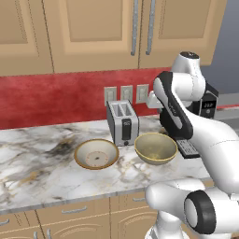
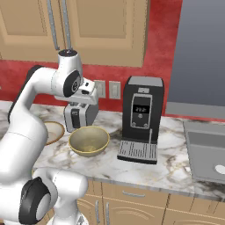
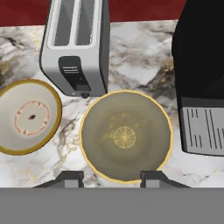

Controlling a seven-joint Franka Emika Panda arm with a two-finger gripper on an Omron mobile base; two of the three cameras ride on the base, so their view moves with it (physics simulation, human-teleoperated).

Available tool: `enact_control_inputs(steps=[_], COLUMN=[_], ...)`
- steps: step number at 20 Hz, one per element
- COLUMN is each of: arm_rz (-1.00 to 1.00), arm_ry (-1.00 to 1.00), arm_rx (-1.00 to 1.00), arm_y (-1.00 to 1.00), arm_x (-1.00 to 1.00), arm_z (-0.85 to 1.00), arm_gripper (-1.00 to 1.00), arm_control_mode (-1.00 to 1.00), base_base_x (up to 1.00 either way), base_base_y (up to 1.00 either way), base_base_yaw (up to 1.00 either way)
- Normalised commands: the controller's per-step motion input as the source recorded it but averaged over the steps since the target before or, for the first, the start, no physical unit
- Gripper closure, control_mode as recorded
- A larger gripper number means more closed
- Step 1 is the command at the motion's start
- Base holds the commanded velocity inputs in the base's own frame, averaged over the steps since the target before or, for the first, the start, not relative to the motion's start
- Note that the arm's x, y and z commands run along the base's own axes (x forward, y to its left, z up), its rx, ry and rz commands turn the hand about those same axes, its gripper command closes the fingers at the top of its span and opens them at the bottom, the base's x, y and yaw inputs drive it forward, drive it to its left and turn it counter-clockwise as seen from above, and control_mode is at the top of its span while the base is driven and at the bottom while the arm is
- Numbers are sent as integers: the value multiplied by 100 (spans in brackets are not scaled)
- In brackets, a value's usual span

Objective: Open the cabinet. Pick the bowls from the counter and place them in the cabinet. Then close the cabinet.

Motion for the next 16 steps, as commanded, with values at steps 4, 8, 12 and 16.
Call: enact_control_inputs(steps=[4,8,12,16], arm_rz=[0,-2,-3,-4], arm_ry=[-2,-19,-28,-30], arm_rx=[0,0,0,0], arm_y=[0,6,0,1], arm_x=[-5,0,0,0], arm_z=[8,27,37,50], arm_gripper=[-100,-100,-100,-100], arm_control_mode=[-100,-100,-100,-100], base_base_x=[0,0,0,0], base_base_y=[0,0,0,0], base_base_yaw=[0,0,0,0])
